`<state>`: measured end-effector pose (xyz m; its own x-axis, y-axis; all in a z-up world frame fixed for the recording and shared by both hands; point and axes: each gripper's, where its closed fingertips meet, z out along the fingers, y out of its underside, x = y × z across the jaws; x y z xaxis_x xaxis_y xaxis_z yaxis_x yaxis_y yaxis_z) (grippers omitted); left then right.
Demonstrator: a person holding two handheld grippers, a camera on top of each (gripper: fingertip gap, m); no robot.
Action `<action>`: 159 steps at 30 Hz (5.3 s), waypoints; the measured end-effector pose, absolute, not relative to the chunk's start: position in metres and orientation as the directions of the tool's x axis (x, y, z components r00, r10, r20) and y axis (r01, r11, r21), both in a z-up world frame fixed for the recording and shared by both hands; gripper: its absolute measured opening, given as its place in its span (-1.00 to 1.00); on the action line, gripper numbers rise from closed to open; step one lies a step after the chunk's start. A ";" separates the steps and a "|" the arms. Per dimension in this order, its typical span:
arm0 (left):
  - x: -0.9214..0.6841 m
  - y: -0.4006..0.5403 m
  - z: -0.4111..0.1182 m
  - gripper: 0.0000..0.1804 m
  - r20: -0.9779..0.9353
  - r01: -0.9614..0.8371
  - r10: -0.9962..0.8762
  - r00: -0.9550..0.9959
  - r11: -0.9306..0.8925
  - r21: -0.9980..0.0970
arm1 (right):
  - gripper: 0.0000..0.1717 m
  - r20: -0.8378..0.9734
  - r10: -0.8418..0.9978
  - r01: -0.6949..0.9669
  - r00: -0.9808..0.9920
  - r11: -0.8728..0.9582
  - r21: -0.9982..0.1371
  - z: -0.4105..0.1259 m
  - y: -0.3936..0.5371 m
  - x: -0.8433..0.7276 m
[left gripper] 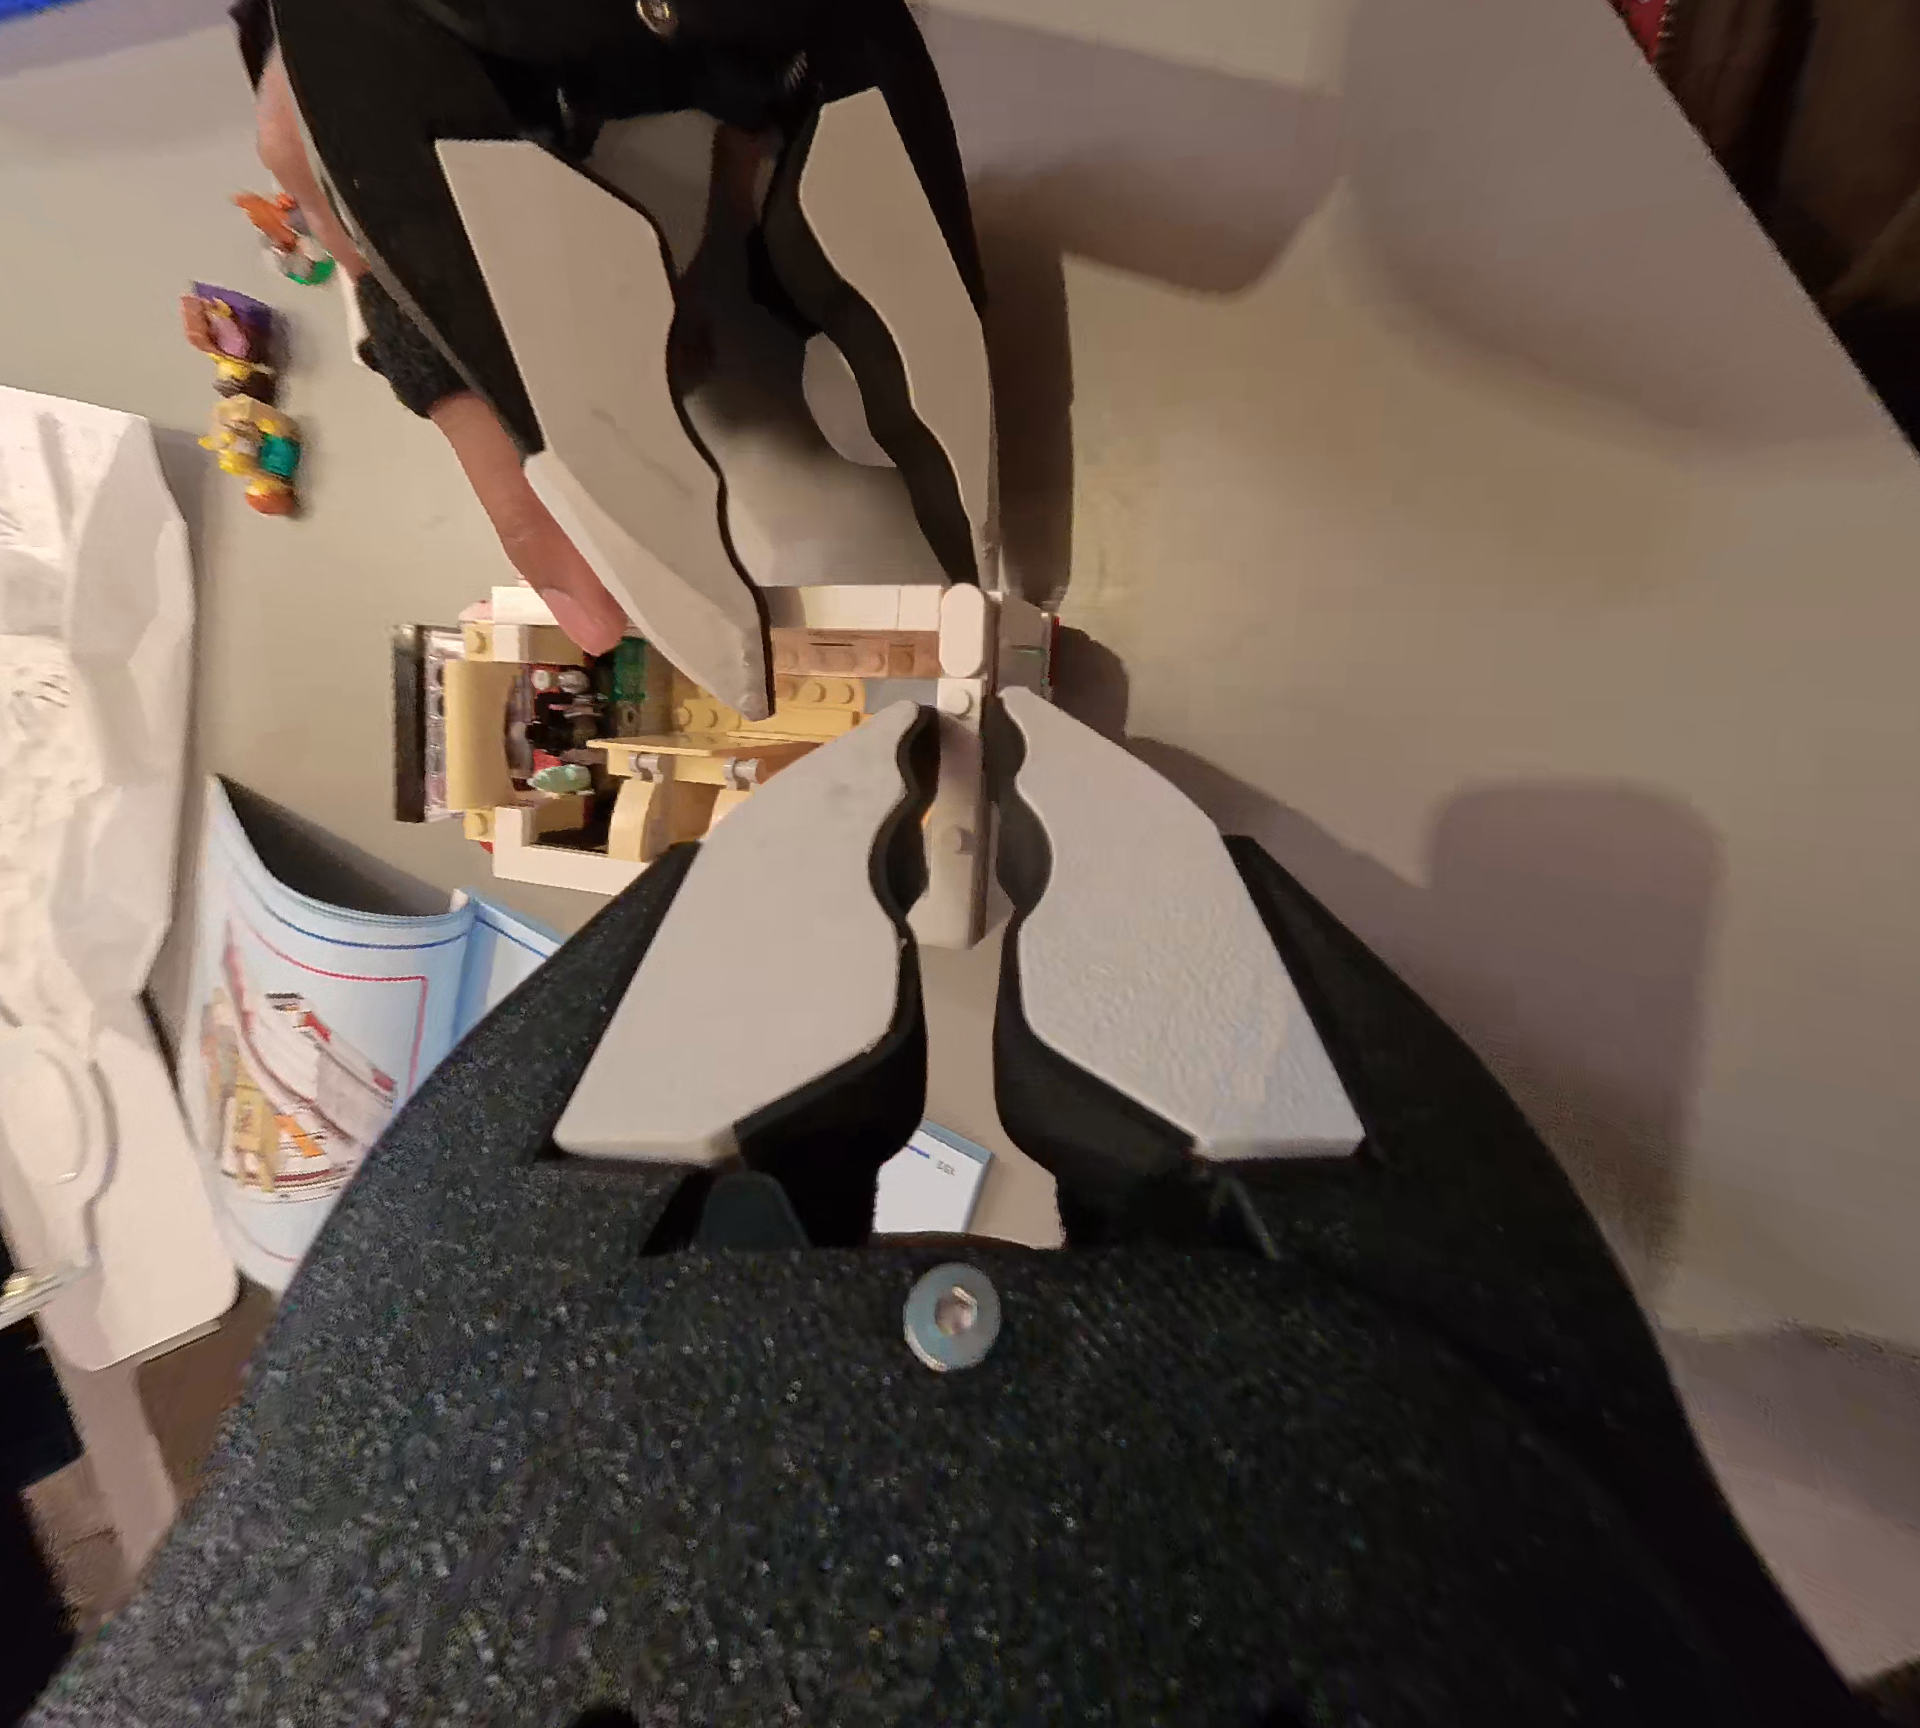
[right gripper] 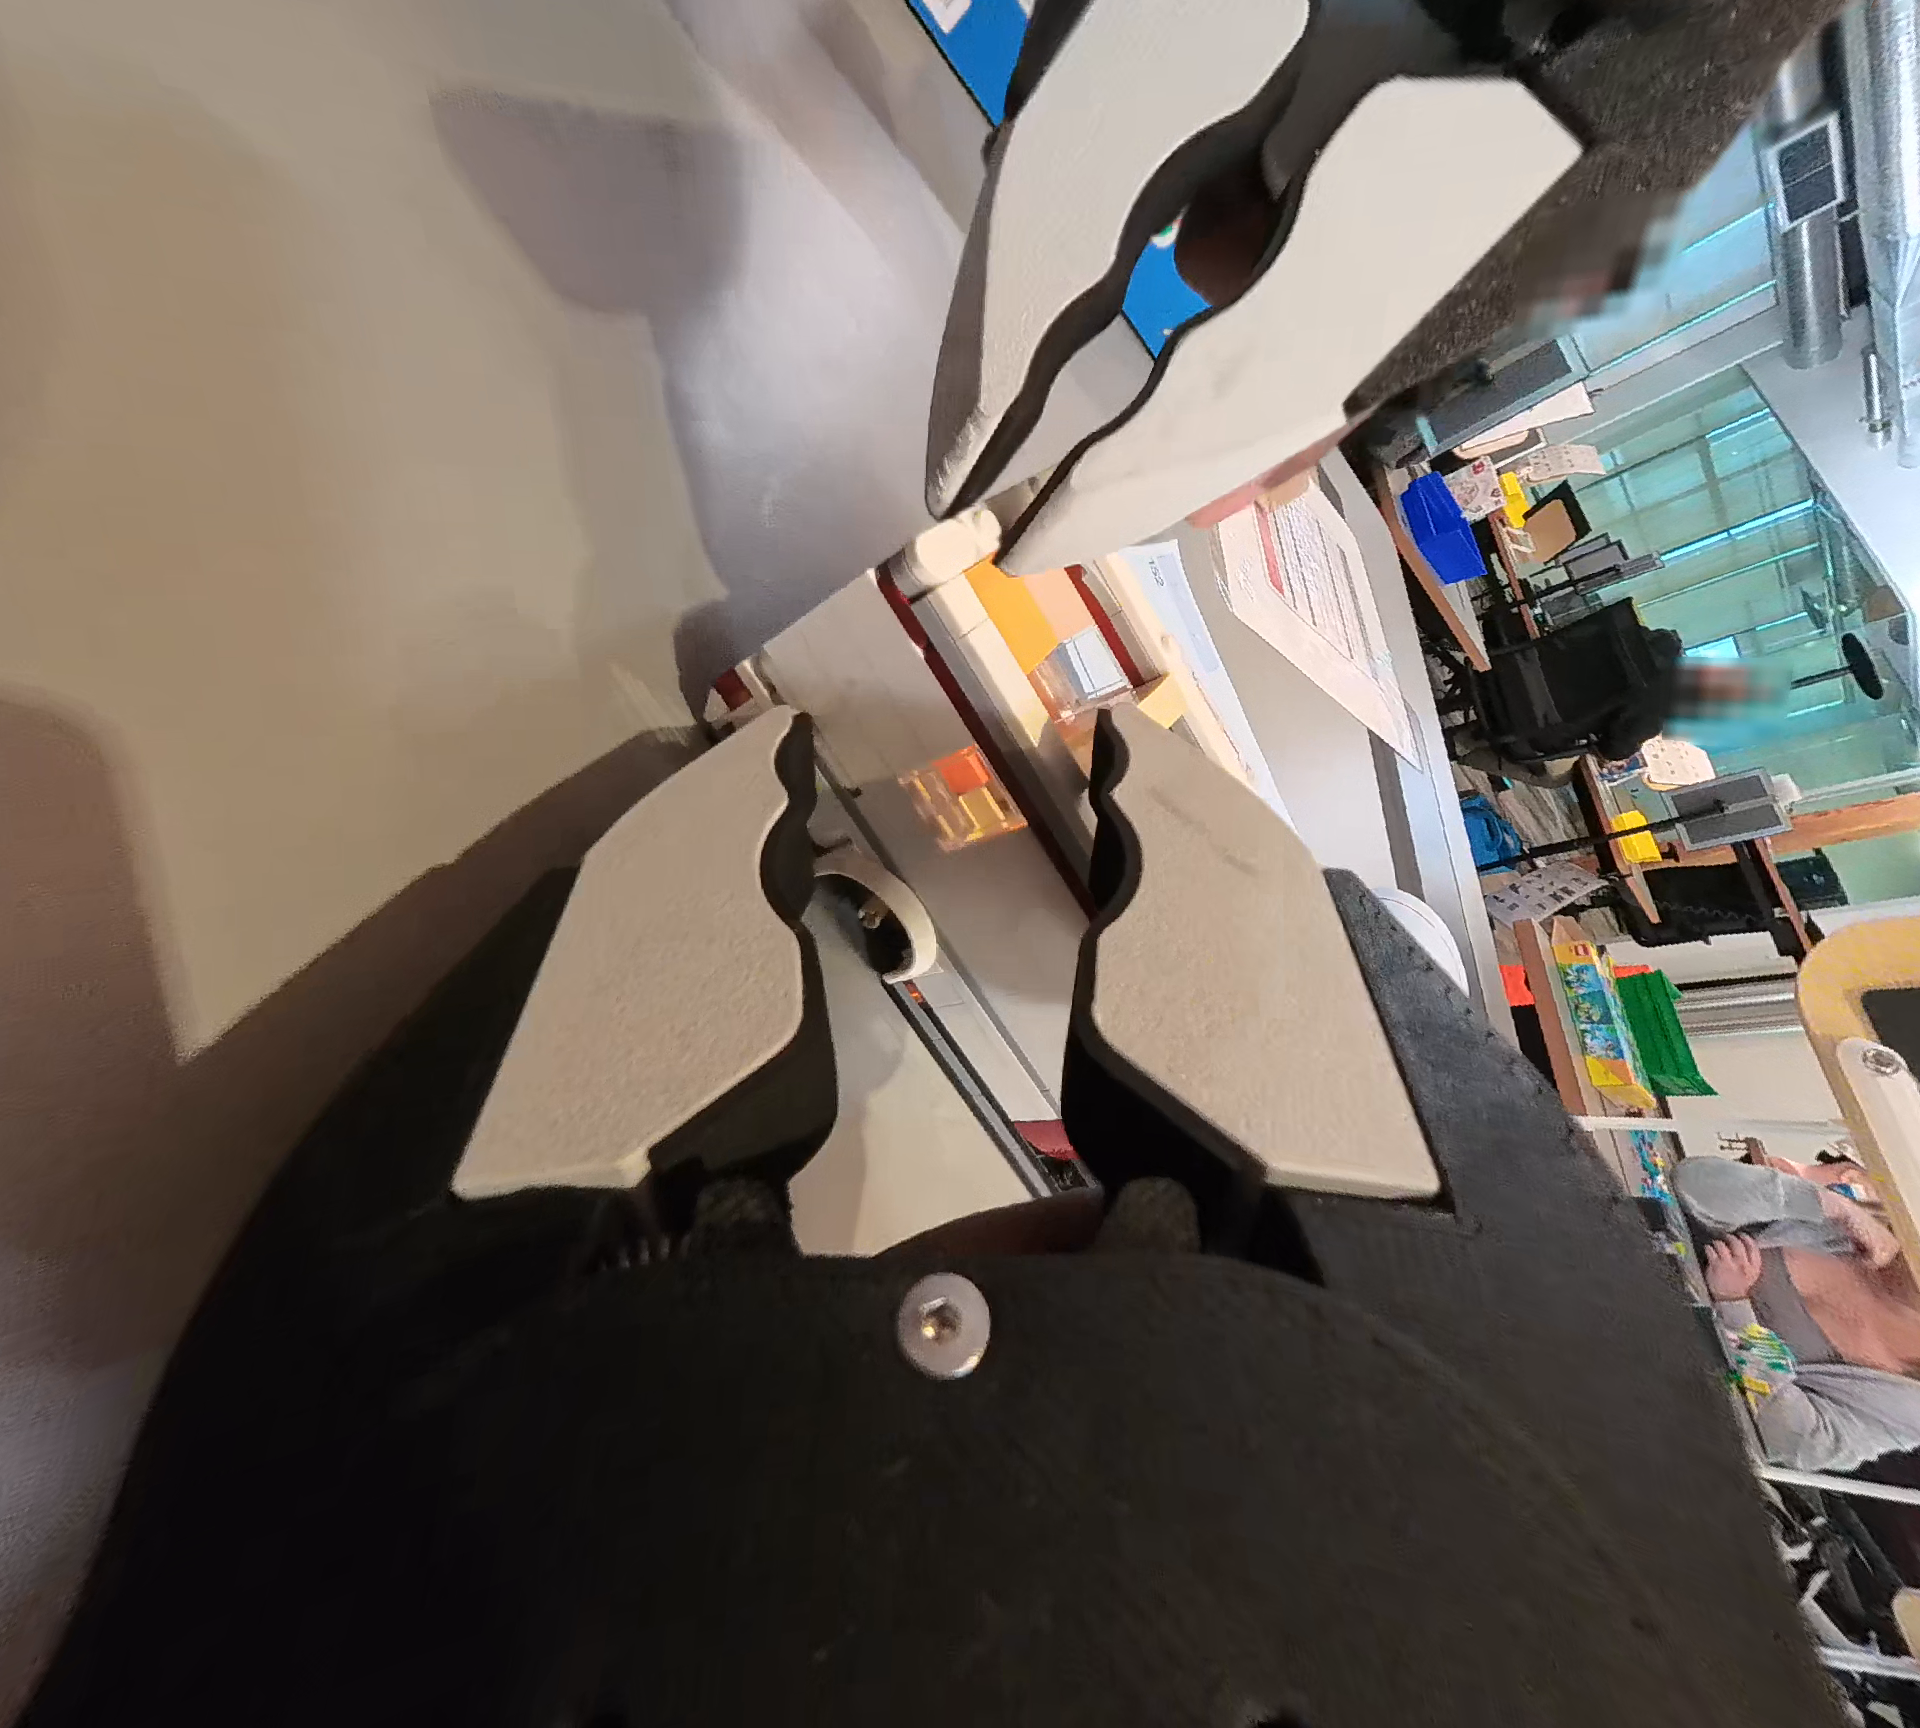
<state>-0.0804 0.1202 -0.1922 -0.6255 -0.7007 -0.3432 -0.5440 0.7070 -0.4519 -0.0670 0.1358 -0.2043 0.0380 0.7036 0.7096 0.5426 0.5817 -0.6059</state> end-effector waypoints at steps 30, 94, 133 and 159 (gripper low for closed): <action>-0.073 0.114 -0.187 -0.93 -0.658 -0.397 -0.526 -0.538 0.847 -0.353 | -0.44 0.785 0.619 0.566 -0.017 0.653 -0.503 -0.203 0.119 -0.065; -0.082 0.121 -0.188 -0.79 -0.184 -0.655 -0.881 -0.437 0.452 -0.606 | -0.40 0.772 0.635 0.626 -0.027 0.613 -0.482 -0.206 0.126 -0.070; -0.056 0.161 -0.099 -0.91 0.603 0.022 -0.789 -0.121 -0.609 -0.793 | -0.40 0.819 0.530 0.616 0.222 0.575 -0.539 -0.163 0.143 -0.047; -0.010 0.112 -0.102 -0.91 0.597 0.096 -0.801 -0.046 -0.598 -0.795 | -0.57 0.755 0.386 0.495 0.530 0.581 -0.646 -0.105 0.124 -0.036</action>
<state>-0.0096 0.1123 -0.1021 -0.0461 -0.8009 0.5970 0.0959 -0.5984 -0.7954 -0.0357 0.1241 -0.1049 0.5304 0.3865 0.7545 0.4952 0.5811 -0.6458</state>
